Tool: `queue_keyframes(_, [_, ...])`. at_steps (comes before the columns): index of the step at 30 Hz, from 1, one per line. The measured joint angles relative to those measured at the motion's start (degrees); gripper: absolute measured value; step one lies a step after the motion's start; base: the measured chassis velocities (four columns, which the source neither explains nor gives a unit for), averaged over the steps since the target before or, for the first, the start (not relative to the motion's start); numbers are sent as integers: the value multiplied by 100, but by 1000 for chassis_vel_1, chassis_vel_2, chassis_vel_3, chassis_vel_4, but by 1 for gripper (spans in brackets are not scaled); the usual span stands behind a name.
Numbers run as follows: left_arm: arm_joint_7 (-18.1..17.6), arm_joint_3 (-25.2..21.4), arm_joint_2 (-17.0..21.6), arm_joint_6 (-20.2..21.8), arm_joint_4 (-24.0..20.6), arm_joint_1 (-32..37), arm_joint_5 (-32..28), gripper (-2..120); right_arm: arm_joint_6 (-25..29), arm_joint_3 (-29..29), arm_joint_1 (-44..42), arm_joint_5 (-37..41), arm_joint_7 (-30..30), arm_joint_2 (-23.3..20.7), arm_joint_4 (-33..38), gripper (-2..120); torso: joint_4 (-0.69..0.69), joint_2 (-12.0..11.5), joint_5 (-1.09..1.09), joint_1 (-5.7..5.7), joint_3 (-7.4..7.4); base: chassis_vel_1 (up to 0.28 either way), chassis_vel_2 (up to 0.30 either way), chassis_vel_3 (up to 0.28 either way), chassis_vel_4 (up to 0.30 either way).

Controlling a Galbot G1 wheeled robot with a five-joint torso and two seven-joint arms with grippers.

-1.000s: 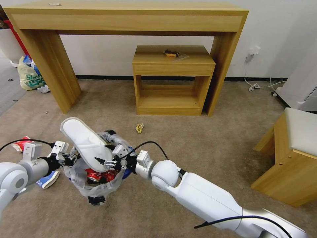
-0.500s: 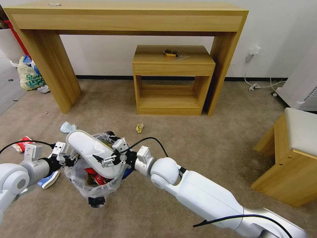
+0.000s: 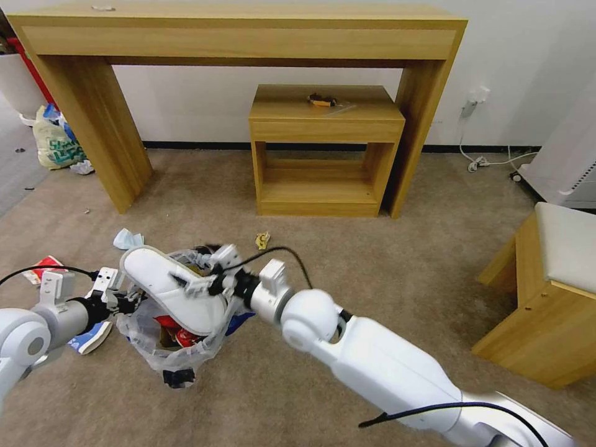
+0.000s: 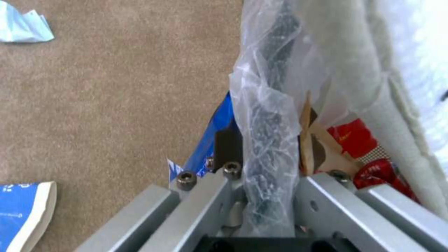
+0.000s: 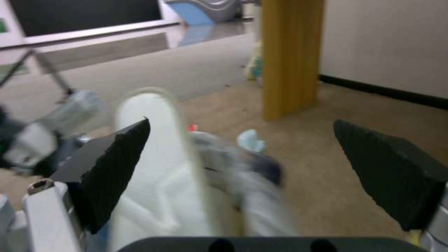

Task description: Pick up the trash bin and place the garbage on the floor into it.

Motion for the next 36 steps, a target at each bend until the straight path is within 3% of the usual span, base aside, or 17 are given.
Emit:
queue_keyframes(10, [-176, -122, -192, 0, -5, 74, -17, 0, -25, 601, -354, 38, 82, -849, 229, 100, 0, 0, 1, 0, 0, 0, 0, 0, 0])
queue_keyframes(12, [-188, -185, -222, 0, -33, 131, -42, 0, 34, 1013, -715, -2, 80, -1156, 310, 100, 0, 0, 1, 0, 0, 0, 0, 0, 0])
queue_keyframes(14, [-190, -196, -227, 0, -36, 142, -46, 0, 45, 1094, -793, -25, 79, -1201, 327, 100, -1, 0, 1, 0, 0, 0, 0, 0, 0])
queue_keyframes(16, [-199, -257, -269, 0, -73, 194, -67, 0, 73, 1562, -1260, -116, 74, -1347, 424, 100, -2, 0, 2, 0, -1, 0, 0, 0, 0])
queue_keyframes(18, [-201, -267, -282, 0, -82, 204, -70, 0, 71, 1684, -1370, -146, 73, -1366, 452, 100, -1, 0, 2, 0, -1, 0, 0, 0, 0])
queue_keyframes(20, [-220, -291, -310, 0, -145, 242, -109, 0, 53, 2257, -1854, -289, 67, -1370, 583, 100, -1, 0, 2, 0, -1, 0, 0, 0, 0])
queue_keyframes(27, [-285, -291, -297, 0, -241, 242, -202, 0, 21, 2978, -2367, -390, 148, -1256, 773, 100, -1, 0, 1, 0, -1, 0, 0, 0, 0])
queue_keyframes(36, [-302, -256, -295, 0, -305, 245, -208, 0, 8, 3180, -2597, -488, 254, -1056, 810, 100, -1, 0, 1, 0, 0, 22, 20, -28, -22])
